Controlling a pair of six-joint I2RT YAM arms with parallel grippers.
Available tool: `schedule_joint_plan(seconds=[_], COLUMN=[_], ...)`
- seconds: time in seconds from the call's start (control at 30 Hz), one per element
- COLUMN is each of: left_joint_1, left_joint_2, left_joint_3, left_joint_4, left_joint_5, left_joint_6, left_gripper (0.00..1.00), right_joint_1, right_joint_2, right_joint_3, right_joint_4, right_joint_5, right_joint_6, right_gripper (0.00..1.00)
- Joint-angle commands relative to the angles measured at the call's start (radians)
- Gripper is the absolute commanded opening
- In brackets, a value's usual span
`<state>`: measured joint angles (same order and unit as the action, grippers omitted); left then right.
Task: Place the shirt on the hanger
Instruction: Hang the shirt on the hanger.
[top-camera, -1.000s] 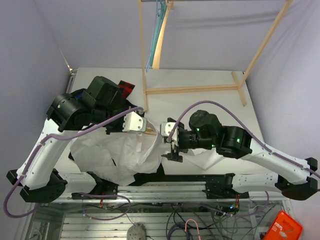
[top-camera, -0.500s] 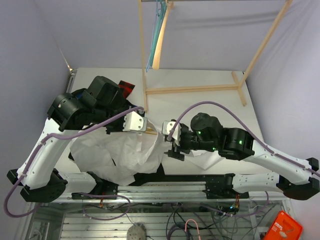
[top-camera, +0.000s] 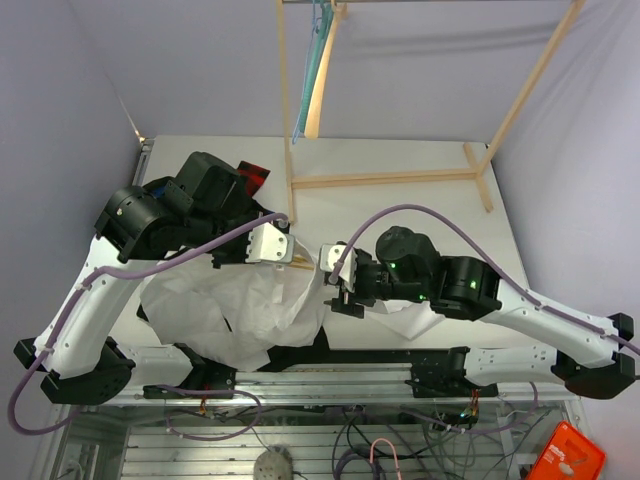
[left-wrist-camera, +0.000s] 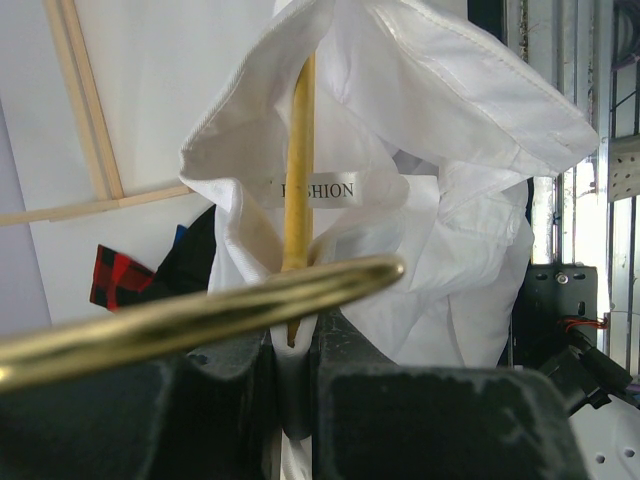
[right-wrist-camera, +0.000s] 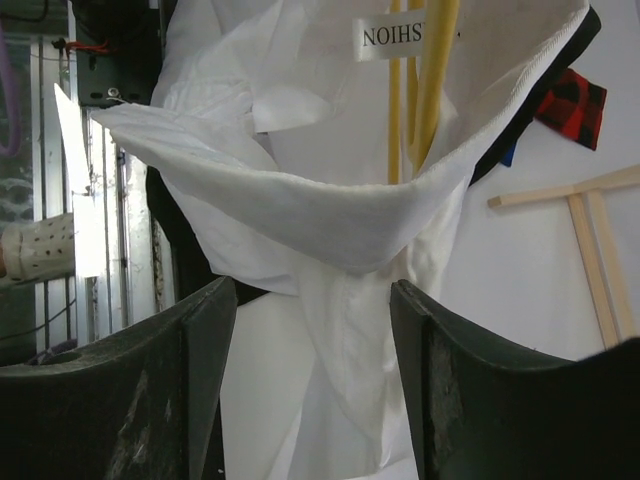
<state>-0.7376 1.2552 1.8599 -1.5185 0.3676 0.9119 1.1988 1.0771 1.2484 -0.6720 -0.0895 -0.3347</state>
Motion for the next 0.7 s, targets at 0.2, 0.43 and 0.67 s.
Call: schedule_joint_plan(seconds=[0.2, 0.43, 0.67], left_joint_1=[-0.005, -0.004, -0.006], left_joint_2=[-0.002, -0.003, -0.015], left_joint_3=[0.028, 0.027, 0.01], left_joint_4=[0.024, 0.021, 0.018], left_joint_5=[0.037, 0.052, 0.114], left_joint_6=[0.004, 0.007, -0.008], left_gripper=[0.07, 0.07, 0.07], right_joint_1=[0.003, 0.002, -0.02], right_joint_2=[0.034, 0.059, 0.057], right_joint_3=[-0.012, -0.007, -0.009], right_joint_4=[0.086, 0.119, 0.185], right_joint_5=[-0.012, 0.011, 0.005], right_joint_6=[-0.05, -0.085, -0.117], right_gripper=[0.56, 0.53, 0.36])
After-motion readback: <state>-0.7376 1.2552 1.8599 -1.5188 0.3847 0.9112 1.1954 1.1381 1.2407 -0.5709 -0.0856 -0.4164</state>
